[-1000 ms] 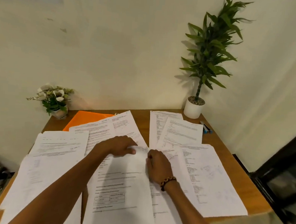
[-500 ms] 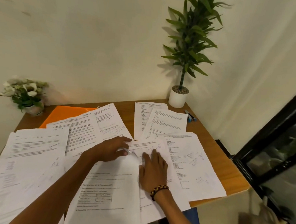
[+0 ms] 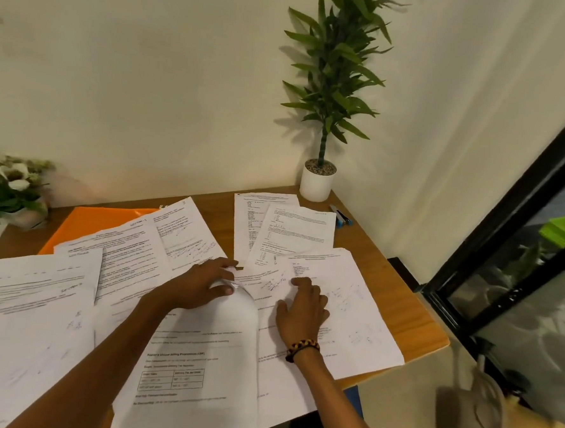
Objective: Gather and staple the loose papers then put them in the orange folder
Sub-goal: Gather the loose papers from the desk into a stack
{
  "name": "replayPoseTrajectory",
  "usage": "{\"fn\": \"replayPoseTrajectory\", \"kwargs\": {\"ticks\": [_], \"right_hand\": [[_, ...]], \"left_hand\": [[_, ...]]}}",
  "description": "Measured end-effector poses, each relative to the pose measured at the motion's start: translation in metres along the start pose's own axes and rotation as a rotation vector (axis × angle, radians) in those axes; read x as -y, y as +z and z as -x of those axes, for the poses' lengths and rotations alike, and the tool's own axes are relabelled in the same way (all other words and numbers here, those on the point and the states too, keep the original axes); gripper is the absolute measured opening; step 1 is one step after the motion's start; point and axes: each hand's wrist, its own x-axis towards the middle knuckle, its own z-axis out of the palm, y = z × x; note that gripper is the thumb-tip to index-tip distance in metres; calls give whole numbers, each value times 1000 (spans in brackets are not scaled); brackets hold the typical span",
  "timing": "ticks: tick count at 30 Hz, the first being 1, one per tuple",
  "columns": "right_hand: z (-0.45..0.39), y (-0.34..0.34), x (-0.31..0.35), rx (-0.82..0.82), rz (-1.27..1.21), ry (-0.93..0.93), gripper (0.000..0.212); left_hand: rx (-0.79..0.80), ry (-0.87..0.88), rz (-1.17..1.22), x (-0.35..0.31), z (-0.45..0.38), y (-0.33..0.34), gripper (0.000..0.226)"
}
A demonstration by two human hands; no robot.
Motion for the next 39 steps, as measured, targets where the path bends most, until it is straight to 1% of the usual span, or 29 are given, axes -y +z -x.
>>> {"fn": "replayPoseTrajectory", "kwargs": {"ticks": [2, 4, 5, 8, 10, 12, 15, 17, 18, 20, 22, 23, 25, 27, 28, 30, 31, 32, 33, 34, 35, 36, 37, 39], "right_hand": [[0, 0, -2, -25, -177, 17, 50], [-2, -4, -2, 11, -371, 29, 46], [-3, -7, -2, 29, -429, 30, 43], [-8, -11, -6, 60, -489, -24, 28], [-9, -11, -8, 104, -520, -92, 29], [-11, -11, -10, 132, -553, -143, 24], [-11, -18, -11, 161, -590, -188, 26], [-8, -25, -9, 210, -569, -219, 16], [-6, -27, -9, 249, -541, -237, 17], [-4, -28, -10, 311, -469, -276, 35], [-3, -27, -11, 302, -433, -316, 43], [-3, -26, -12, 286, -423, -332, 44], [-1, -26, -13, 263, -414, -356, 39], [-2, -30, -13, 258, -435, -366, 30], [-4, -33, -15, 248, -458, -344, 32], [-13, -40, -20, 160, -470, -235, 45], [-19, -43, -25, 84, -422, -166, 44], [-27, -46, -33, -18, -298, -120, 38], [-35, -50, -42, -116, -70, -79, 31], [-44, -53, -49, -160, 172, -15, 33], [-51, -55, -56, -155, 347, 78, 47], [-58, -57, -62, -116, 448, 169, 65], [-62, -59, -64, -75, 491, 234, 80], [-68, -60, -66, -35, 499, 284, 98]], "left_hand": [[-2, 8, 19, -7, -5, 1, 30], [-14, 1, 53, -14, -8, 0, 31], [-27, 4, 72, -19, -9, -1, 30], [-106, 51, 146, -29, -13, -5, 21], [-136, 28, 193, -36, -14, -8, 31], [-100, -26, 187, -43, -17, -10, 42], [-83, -96, 205, -51, -23, -10, 47], [-135, -99, 259, -59, -27, -10, 47], [-165, -95, 285, -62, -30, -10, 48], [-206, -87, 320, -69, -33, -8, 50], [-224, -83, 325, -74, -34, -6, 50], [-231, -76, 326, -75, -35, -5, 45], [-234, -61, 333, -73, -36, -3, 25], [-215, -39, 348, -75, -37, -3, 22], [-217, -25, 366, -73, -37, -3, 23], [-235, 4, 422, -68, -37, -1, 18], [-241, 9, 445, -66, -37, -1, 18], [-239, 22, 463, -64, -37, 0, 25], [-240, 31, 467, -64, -37, 1, 35], [-236, 31, 475, -65, -38, 2, 43], [-234, 22, 476, -67, -38, 3, 47], [-234, 22, 481, -68, -40, 4, 45], [-233, 21, 476, -70, -41, 5, 40], [-233, 40, 480, -72, -44, 7, 32]]}}
